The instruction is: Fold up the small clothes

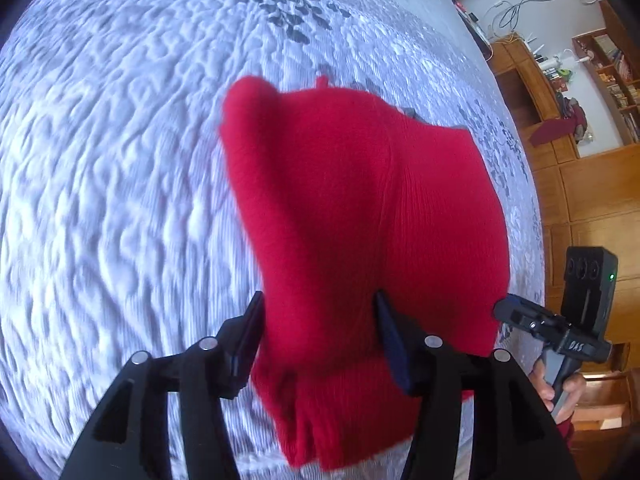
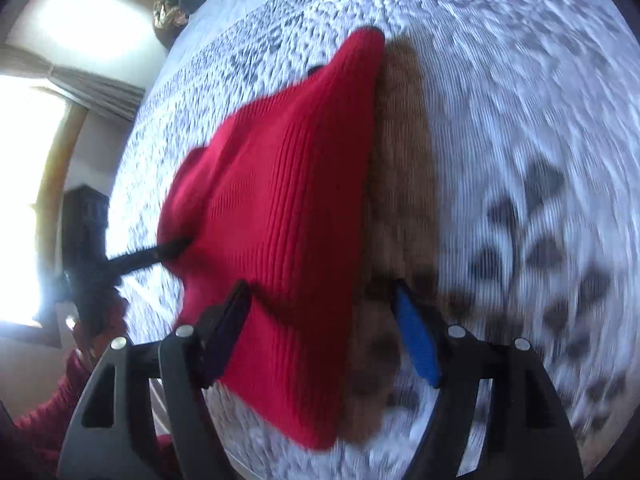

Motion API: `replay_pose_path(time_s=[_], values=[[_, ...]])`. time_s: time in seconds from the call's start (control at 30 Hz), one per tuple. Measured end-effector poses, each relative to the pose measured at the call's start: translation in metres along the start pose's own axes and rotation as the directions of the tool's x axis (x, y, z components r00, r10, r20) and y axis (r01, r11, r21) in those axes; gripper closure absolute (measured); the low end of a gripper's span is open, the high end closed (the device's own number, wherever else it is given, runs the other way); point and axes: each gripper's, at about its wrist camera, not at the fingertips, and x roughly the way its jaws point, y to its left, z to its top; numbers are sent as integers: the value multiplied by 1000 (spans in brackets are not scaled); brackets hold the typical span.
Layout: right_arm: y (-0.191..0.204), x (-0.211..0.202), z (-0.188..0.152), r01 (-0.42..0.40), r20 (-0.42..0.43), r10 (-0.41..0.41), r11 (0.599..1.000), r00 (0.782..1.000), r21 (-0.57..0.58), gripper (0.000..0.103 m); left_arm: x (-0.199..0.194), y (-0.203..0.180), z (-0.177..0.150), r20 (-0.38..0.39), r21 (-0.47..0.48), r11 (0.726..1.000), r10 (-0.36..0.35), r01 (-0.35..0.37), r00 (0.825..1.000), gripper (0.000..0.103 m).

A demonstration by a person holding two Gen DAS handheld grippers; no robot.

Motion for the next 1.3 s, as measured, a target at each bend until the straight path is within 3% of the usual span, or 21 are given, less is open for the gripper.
replay_pose_path(time_s=[0.17,0.23,0.3,0.33,0.5,0.63,0.73,0.83,0.93,1.0,1.03,1.1,1.2,1.3], values=[[8,0,-42,20,-39,-20,1000,999,8,31,-16,-3,-29,27,-22,1000,-10,11,1000,48],[8,5,-56,17,-51,-16,1000,999,26,37,-22,-10,-41,51,-1,1000,12,-12,999,48],[6,9,-62,-2,-65,6,998,998,57,83,-21,-21,-45,79,34,997,62,-65,995,48],[4,9,-63,-56,-64,62,994,996,90,86,-18,-23,-47,74,41,995,92,-95,993,48],[4,-15,-67,-38,-35,40,998,999,58,90,6,-20,-59,-23,19,988,152,-152,988,48],[3,2,-71,23,-71,-18,998,997,60,90,15,-31,-74,33,100,964,245,-247,969,46],[0,11,-75,37,-69,-33,997,997,64,90,15,-34,-79,48,123,954,268,-272,962,46],[2,9,-79,26,-43,-23,997,999,68,88,12,-32,-80,48,123,957,257,-261,965,46],[3,-7,-89,17,1,-17,997,1000,76,72,-5,-31,-88,73,122,951,276,-283,958,46],[8,-19,-96,71,33,-73,996,997,61,49,-21,-31,-101,100,122,944,295,-306,950,41],[12,-27,-102,108,56,-111,993,992,55,43,-24,-31,-105,111,118,940,309,-321,945,34],[22,-36,-110,191,90,-194,981,977,43,25,-35,-32,-115,141,95,934,329,-344,934,33],[39,-45,-127,307,126,-309,951,943,31,13,-49,-32,-127,168,65,923,365,-380,916,30],[47,-48,-139,356,134,-356,934,925,30,13,-60,-35,-139,189,46,907,404,-419,895,29]])
